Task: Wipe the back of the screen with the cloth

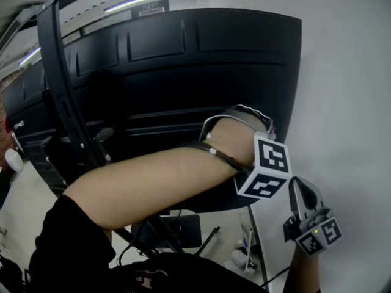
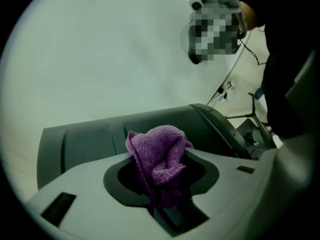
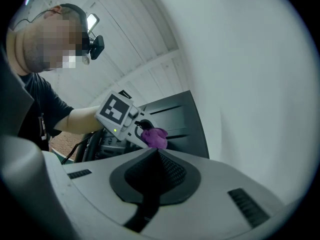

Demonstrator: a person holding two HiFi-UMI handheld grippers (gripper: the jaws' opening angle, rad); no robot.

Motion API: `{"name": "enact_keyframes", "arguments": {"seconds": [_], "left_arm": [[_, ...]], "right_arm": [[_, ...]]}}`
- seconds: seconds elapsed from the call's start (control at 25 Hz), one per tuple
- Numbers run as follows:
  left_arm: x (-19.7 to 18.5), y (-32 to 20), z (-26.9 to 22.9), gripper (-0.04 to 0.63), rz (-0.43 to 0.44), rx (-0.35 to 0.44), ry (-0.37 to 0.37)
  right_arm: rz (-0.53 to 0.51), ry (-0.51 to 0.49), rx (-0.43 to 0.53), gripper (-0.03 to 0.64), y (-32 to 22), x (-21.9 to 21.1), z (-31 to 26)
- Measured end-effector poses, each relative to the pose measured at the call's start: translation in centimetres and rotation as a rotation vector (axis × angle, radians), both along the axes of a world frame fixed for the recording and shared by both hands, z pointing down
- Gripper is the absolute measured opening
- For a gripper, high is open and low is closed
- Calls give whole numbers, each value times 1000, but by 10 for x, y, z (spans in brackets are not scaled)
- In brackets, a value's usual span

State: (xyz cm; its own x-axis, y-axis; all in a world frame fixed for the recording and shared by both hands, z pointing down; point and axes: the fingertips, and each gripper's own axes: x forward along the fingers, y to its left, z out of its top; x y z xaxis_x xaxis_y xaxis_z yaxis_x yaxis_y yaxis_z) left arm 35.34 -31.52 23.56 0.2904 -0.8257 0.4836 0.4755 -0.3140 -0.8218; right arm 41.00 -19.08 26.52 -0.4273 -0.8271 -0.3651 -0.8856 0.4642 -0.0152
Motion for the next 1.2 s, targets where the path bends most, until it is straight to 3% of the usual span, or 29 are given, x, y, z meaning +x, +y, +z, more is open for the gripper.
{"name": "enact_keyframes", "arguments": {"seconds": [0.12, 0.36, 0.64, 0.76, 0.84, 0.96, 1.12, 1.2], "left_arm": [[16, -16, 15, 158, -40, 41, -49], [49, -33, 38, 158, -93, 21, -62], [119, -40, 70, 158, -36, -1, -5], [128, -39, 88, 158, 19, 19, -1], [115, -24, 94, 158, 76, 30, 2], [65, 5, 101, 158, 142, 42, 65], [-24, 31, 127, 158, 174, 123, 48], [-57, 43, 145, 158, 154, 103, 66]], "right_arm": [[31, -13, 13, 6, 12, 13, 0], [98, -27, 13, 6, 40, 37, 7], [156, -57, -13, 6, 61, 59, 21], [166, -65, -30, 6, 64, 64, 25], [158, -65, -35, 6, 61, 63, 27], [122, -70, -39, 6, 49, 56, 28], [55, -71, -58, 6, 33, 37, 34], [25, -69, -72, 6, 28, 27, 37]]}}
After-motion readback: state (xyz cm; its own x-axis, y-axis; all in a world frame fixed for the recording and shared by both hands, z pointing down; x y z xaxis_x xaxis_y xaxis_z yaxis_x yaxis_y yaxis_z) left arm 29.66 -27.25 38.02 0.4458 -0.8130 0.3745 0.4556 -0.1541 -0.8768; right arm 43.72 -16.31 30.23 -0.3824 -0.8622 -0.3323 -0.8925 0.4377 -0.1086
